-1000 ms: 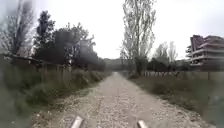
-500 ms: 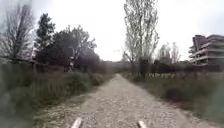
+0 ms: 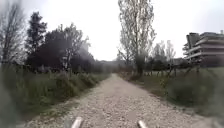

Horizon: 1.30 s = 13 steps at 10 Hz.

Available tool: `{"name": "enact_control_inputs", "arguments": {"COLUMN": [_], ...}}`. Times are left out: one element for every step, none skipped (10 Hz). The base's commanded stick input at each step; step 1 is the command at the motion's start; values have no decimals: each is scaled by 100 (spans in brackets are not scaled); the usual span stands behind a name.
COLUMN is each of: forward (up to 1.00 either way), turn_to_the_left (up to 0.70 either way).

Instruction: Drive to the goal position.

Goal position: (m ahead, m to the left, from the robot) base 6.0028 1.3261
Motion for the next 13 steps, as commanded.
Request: {"name": "enact_control_inputs", "arguments": {"forward": [100,100,100,100,100,100,100,100,100,100,100,100,100], "turn_to_the_left": [0,0,0,0,-30,-31,-11,0,0,0,-9,-28,-40]}}
